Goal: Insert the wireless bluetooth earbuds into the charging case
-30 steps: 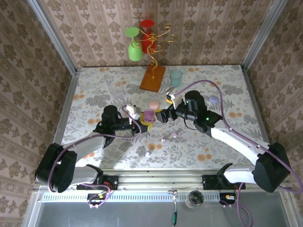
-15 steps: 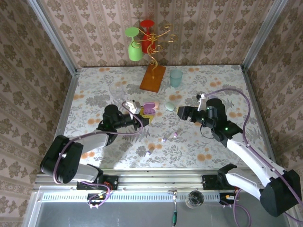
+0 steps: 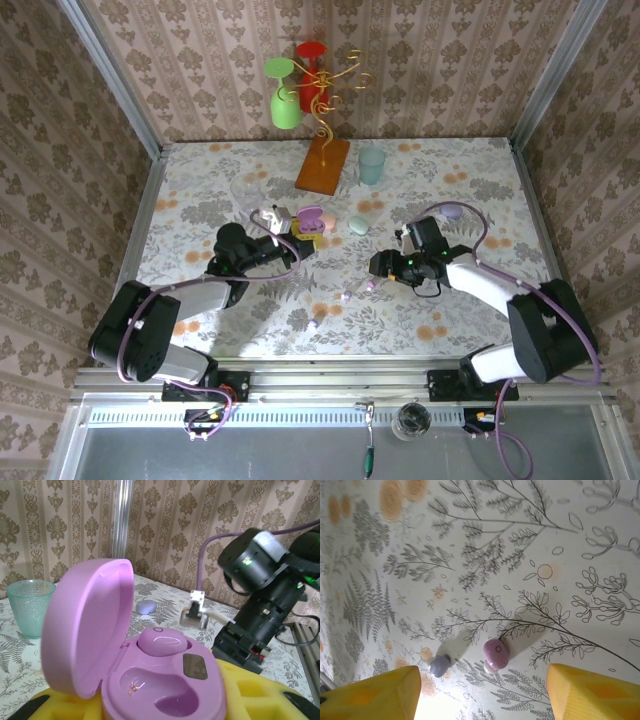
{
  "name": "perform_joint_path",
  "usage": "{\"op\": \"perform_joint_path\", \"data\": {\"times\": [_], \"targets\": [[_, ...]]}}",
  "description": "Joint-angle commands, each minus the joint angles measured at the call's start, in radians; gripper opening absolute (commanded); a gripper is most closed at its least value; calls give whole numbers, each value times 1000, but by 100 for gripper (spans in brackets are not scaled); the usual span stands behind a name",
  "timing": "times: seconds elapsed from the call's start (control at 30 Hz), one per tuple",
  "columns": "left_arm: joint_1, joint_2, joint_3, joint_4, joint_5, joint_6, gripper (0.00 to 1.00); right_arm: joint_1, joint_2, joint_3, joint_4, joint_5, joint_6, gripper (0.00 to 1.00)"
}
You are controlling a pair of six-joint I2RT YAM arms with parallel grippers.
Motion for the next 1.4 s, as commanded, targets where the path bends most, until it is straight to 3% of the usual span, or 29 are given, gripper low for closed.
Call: {"op": "perform_joint_path", "data": {"times": [0.0, 0.3, 0.53, 0.93, 1.2, 1.37], "targets": [[4, -4, -16, 61, 14, -29, 31, -1, 57, 45, 28, -56, -36, 65], [4, 46, -30, 131, 15, -23, 31, 0, 204, 97, 11, -122, -92, 56], [2, 123, -44, 215, 4, -11, 30, 6, 244, 92, 12, -162, -127, 49], [-27, 87, -142, 215, -45, 73, 31, 30, 249, 47, 26, -171, -135, 34], [-41, 98, -136, 214, -68, 103, 30, 49, 280, 40, 17, -113, -128, 25], [-61, 122, -128, 213, -140, 147, 31, 73, 209, 40, -5, -43, -106, 18]]}}
